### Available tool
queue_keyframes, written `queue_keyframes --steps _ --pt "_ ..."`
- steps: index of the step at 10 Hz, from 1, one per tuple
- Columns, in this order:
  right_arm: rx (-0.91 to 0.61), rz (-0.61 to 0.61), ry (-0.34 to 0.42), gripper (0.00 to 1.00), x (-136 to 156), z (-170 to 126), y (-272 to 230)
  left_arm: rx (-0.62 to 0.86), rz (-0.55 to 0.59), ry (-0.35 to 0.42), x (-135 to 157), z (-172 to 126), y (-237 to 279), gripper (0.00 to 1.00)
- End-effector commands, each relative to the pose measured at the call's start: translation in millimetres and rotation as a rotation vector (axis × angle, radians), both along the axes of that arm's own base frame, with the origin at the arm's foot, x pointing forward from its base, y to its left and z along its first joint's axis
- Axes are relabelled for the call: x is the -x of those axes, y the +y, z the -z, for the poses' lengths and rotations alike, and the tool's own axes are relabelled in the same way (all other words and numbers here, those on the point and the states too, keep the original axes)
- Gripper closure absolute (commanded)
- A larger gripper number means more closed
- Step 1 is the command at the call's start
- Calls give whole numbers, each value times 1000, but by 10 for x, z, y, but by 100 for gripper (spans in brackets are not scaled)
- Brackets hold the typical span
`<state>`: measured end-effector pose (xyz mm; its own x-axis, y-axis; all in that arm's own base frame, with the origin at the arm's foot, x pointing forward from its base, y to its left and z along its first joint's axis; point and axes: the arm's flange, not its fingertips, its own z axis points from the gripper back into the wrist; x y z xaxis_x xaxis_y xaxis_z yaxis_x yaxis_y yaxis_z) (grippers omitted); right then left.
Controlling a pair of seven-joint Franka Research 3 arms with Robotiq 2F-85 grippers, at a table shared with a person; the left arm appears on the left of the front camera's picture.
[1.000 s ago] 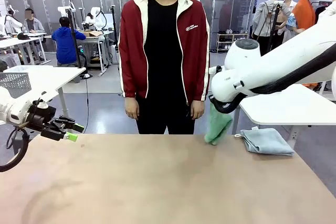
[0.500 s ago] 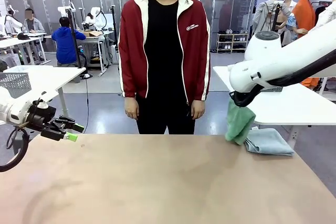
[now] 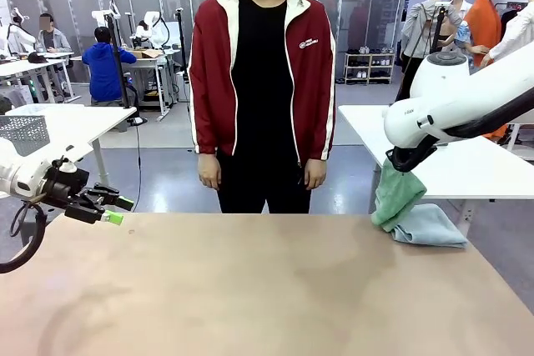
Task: Fold the towels and place them in the basket.
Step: Stack the folded Towel with hook on the right side of the table.
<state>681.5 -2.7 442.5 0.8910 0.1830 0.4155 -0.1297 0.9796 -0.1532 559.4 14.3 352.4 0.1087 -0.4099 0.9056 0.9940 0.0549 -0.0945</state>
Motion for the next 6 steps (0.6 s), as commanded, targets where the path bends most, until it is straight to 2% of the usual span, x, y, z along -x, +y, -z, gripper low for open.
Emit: queue_keyframes --steps 1,3,6 --pt "24 -36 13 95 122 10 -59 3 18 -1 -21 -11 7 19" --pt "36 -31 -13 95 59 107 -188 3 18 -1 -21 -11 7 19" --pt "71 -8 50 95 -17 338 -536 3 18 -1 -21 -11 7 19"
